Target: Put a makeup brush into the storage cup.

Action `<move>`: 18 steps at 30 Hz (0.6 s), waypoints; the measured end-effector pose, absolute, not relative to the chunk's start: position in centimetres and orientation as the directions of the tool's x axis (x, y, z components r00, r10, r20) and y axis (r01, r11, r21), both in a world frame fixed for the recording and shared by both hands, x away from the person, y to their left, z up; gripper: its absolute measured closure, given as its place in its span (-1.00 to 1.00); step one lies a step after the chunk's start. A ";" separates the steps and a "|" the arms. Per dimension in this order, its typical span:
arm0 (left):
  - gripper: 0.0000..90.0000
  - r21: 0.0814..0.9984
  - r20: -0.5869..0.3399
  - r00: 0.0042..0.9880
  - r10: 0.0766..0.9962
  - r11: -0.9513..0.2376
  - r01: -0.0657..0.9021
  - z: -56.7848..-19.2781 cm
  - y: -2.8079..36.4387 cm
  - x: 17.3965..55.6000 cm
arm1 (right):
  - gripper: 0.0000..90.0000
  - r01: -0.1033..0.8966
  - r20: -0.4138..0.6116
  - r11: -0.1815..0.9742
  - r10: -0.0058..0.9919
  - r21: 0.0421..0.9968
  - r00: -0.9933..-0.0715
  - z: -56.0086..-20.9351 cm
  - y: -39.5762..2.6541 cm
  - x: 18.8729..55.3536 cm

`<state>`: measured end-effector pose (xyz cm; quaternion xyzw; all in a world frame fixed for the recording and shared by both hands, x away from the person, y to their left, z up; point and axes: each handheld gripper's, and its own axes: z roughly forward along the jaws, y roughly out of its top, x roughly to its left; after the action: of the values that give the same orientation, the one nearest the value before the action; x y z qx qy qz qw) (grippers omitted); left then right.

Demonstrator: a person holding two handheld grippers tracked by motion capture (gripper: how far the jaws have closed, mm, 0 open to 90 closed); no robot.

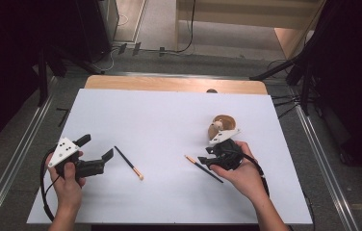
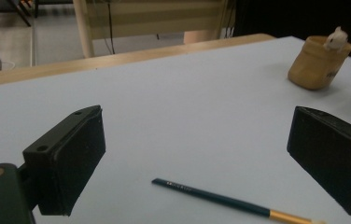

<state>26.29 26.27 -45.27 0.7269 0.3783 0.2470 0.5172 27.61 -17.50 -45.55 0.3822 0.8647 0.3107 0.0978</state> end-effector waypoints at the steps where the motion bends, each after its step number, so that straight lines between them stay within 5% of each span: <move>1: -0.90 0.942 -0.038 0.598 0.801 -0.172 0.290 -45.4 26.4 26.1 | 0.28 0.602 0.069 0.515 0.723 0.610 -0.688 -45.7 -17.5 27.6; 5: -0.89 0.939 -0.092 0.589 0.803 -0.127 0.320 -46.1 26.6 26.1 | 0.36 0.610 0.090 0.534 0.705 0.586 -0.704 -46.1 -17.6 27.7; 18: -0.89 0.938 -0.057 0.601 0.797 -0.163 0.306 -46.2 26.1 25.9 | 0.51 0.653 0.101 0.591 0.700 0.473 -0.707 -46.9 -16.9 27.4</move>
<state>25.89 26.12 -46.18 0.7255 0.3801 0.2347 0.5236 27.36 -16.94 -46.92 0.3797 0.8908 0.2452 0.0478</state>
